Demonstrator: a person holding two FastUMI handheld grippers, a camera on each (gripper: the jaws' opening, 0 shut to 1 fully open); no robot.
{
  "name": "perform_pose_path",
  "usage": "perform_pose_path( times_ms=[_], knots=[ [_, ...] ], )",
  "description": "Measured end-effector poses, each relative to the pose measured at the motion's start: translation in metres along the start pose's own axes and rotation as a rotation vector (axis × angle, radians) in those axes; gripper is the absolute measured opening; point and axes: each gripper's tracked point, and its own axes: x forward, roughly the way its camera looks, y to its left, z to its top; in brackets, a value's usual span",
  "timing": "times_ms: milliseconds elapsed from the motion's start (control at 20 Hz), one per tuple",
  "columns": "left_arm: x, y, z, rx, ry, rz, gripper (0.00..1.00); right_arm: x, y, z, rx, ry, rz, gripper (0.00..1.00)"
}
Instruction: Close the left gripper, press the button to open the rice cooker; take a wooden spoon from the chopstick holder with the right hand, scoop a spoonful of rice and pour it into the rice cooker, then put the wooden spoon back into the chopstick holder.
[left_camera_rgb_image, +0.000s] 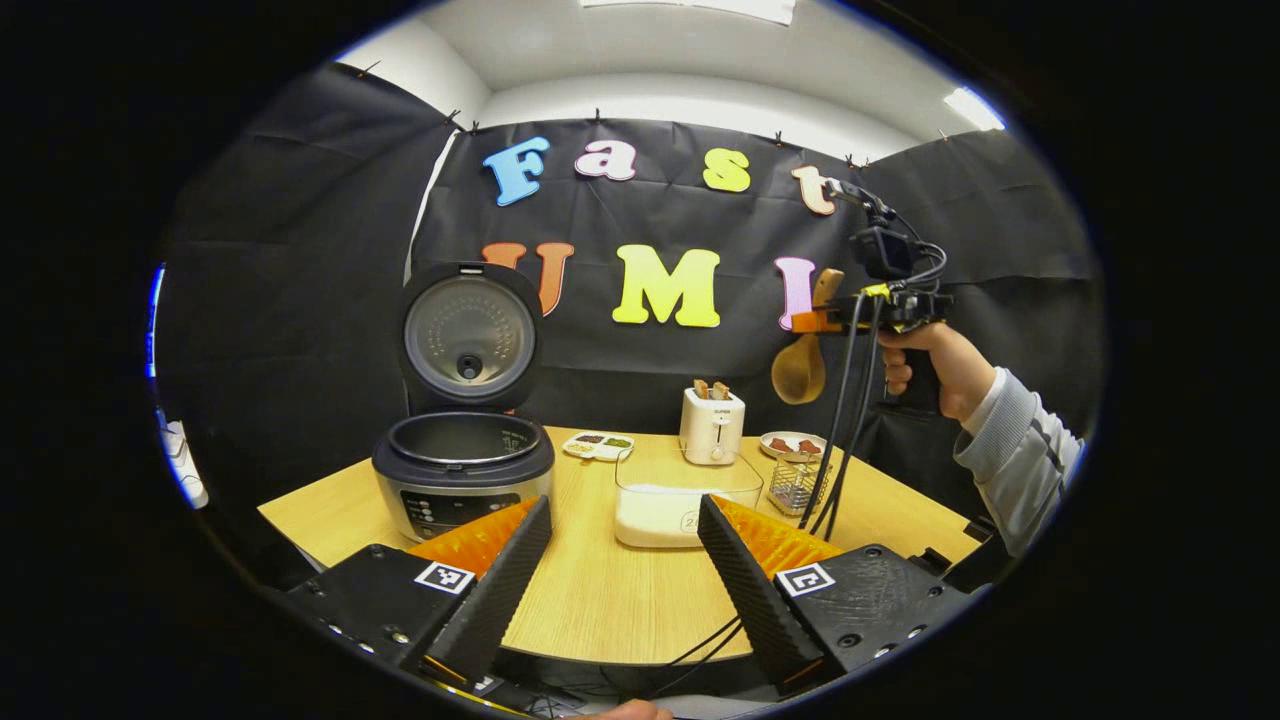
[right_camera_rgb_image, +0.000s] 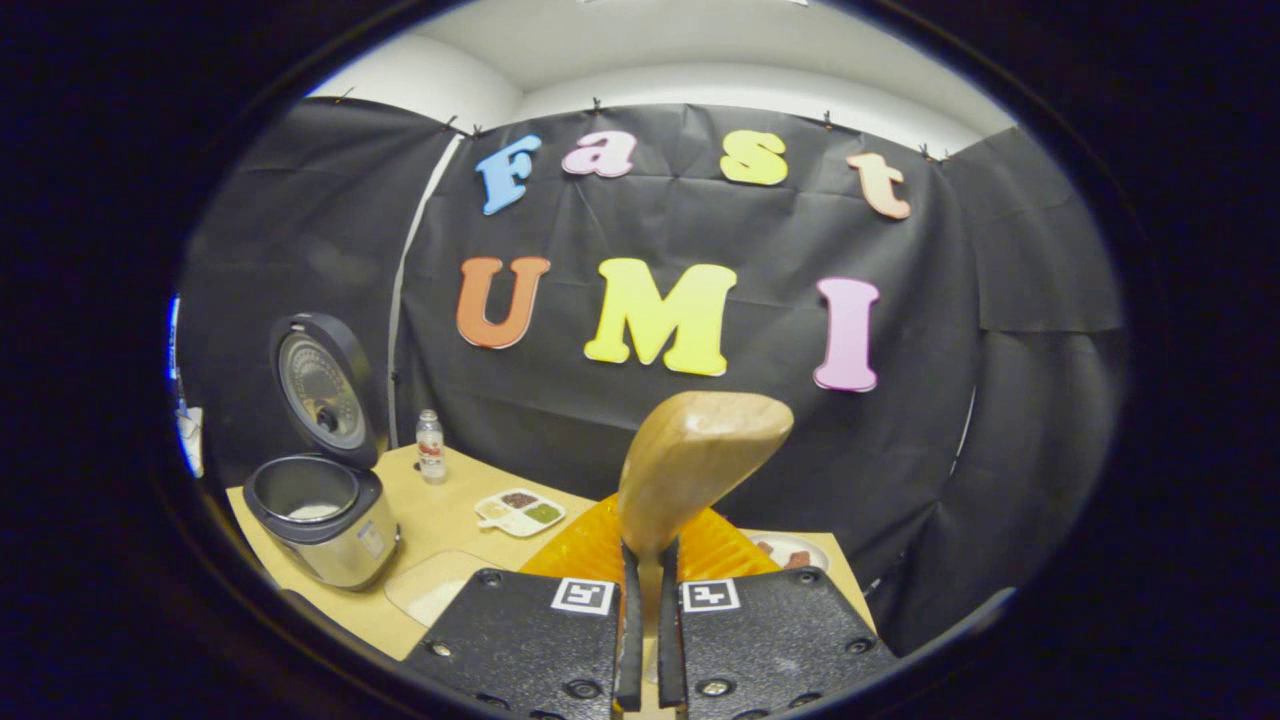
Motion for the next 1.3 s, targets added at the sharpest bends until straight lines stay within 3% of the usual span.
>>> perform_pose_path(
  times_ms=[250,800,900,950,1100,1200,1250,1300],
  knots=[
    [0.012,-0.007,-0.003,0.0,0.01,-0.005,0.95,0.016,-0.03,-0.051,0.06,0.077,-0.027,0.11],
    [0.022,0.005,-0.004,-0.001,0.021,0.035,0.94,0.058,-0.045,-0.157,0.22,0.275,-0.017,0.14],
    [0.025,0.01,-0.001,-0.004,0.021,0.048,0.94,0.062,-0.054,-0.16,0.226,0.269,-0.029,0.23],
    [0.027,0.011,0.0,-0.008,0.023,0.051,0.95,0.063,-0.063,-0.158,0.218,0.26,-0.057,0.42],
    [0.033,0.017,0.007,-0.011,0.017,0.063,0.95,0.055,-0.081,-0.144,0.19,0.22,-0.123,0.58],
    [0.037,0.027,0.014,-0.004,0.007,0.087,0.95,0.044,-0.092,-0.129,0.167,0.178,-0.16,0.81],
    [0.039,0.032,0.016,-0.006,0.008,0.095,0.94,0.037,-0.103,-0.122,0.14,0.16,-0.205,0.88],
    [0.042,0.037,0.019,-0.011,0.009,0.1,0.94,0.032,-0.112,-0.117,0.118,0.136,-0.24,0.89]
  ],
)
